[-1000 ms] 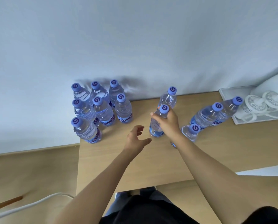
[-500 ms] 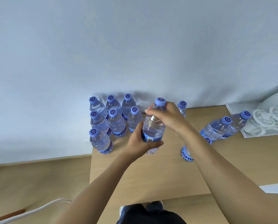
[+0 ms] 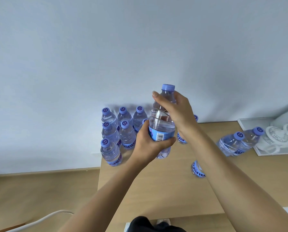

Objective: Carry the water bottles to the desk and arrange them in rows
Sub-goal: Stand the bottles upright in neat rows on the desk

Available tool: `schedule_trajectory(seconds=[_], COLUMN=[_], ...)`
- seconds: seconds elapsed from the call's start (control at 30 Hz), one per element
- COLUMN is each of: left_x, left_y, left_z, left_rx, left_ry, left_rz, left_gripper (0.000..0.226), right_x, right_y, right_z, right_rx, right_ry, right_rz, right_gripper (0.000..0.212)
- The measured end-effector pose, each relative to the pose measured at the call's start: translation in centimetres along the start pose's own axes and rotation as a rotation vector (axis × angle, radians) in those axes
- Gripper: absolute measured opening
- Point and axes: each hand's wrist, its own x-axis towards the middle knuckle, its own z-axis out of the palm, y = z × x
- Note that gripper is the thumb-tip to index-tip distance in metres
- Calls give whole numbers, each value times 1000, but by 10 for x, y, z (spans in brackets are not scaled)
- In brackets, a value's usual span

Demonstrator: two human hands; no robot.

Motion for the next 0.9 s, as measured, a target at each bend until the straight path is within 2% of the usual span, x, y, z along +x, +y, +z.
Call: schedule_trajectory(seconds=[0.27, 0.47, 0.7, 0.8, 0.9], left_x=[-5, -13, -14, -15, -17], left_y=[27, 31, 31, 32, 34], left_z=[2, -5, -5, -3, -1], left_rx=[-43, -113, -119, -118, -102], left_ry=[-50, -146, -77, -48, 2], left_rz=[27, -41, -13, 3, 25], left_gripper=[56, 51, 47, 46, 43], right_x=[3, 7, 3, 1, -2], right_y=[-31, -37, -39, -41, -42], right_z=[1, 0, 3, 4, 4], right_rx=[96, 138, 165, 142, -17], right_ry=[-90, -107, -123, -116, -24], right_rz=[20, 34, 27, 5, -63], right_gripper=[18, 15, 16, 21, 36])
